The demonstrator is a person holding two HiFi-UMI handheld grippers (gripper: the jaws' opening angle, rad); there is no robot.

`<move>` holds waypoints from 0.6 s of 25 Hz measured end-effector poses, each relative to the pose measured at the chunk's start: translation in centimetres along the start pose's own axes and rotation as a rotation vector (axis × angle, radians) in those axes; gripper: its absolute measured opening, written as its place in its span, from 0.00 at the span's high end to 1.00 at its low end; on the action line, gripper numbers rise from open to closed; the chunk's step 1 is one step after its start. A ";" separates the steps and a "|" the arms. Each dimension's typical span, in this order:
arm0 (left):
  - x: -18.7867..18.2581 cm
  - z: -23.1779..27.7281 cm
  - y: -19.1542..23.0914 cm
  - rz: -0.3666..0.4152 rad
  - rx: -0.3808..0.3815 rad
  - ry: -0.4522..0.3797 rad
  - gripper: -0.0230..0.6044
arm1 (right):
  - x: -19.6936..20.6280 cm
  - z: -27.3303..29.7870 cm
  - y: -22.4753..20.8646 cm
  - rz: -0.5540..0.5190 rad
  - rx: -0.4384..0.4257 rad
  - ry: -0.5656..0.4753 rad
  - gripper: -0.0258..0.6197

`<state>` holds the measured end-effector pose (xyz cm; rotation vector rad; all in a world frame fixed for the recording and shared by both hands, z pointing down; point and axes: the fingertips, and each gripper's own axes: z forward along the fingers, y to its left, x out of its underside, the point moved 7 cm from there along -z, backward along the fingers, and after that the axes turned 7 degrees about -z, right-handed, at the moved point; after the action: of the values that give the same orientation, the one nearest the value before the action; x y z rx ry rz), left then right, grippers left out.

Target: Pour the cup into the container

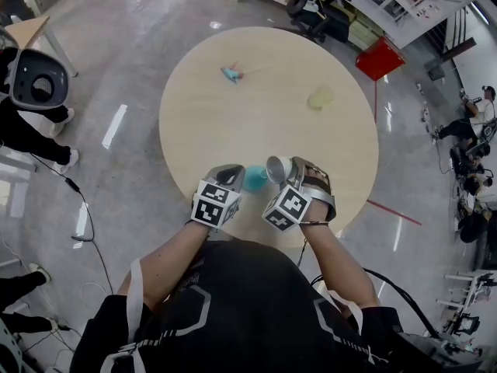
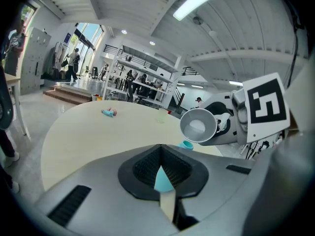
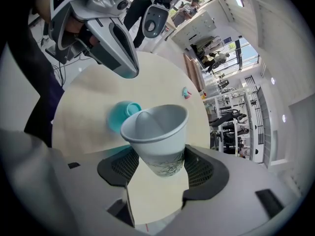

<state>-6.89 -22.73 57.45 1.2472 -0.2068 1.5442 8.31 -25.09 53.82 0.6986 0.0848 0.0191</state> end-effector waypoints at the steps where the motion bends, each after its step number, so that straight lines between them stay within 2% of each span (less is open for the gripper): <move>1: 0.0 0.0 0.1 0.000 0.000 0.000 0.96 | -0.1 0.0 0.0 -0.004 0.001 0.001 0.51; 15: 0.0 0.0 -0.1 -0.001 0.007 0.000 0.96 | 0.1 -0.3 0.2 -0.033 0.010 0.015 0.51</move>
<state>-6.76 -22.71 57.40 1.2527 -0.2009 1.5455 8.42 -24.72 53.74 0.7068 0.1111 -0.0076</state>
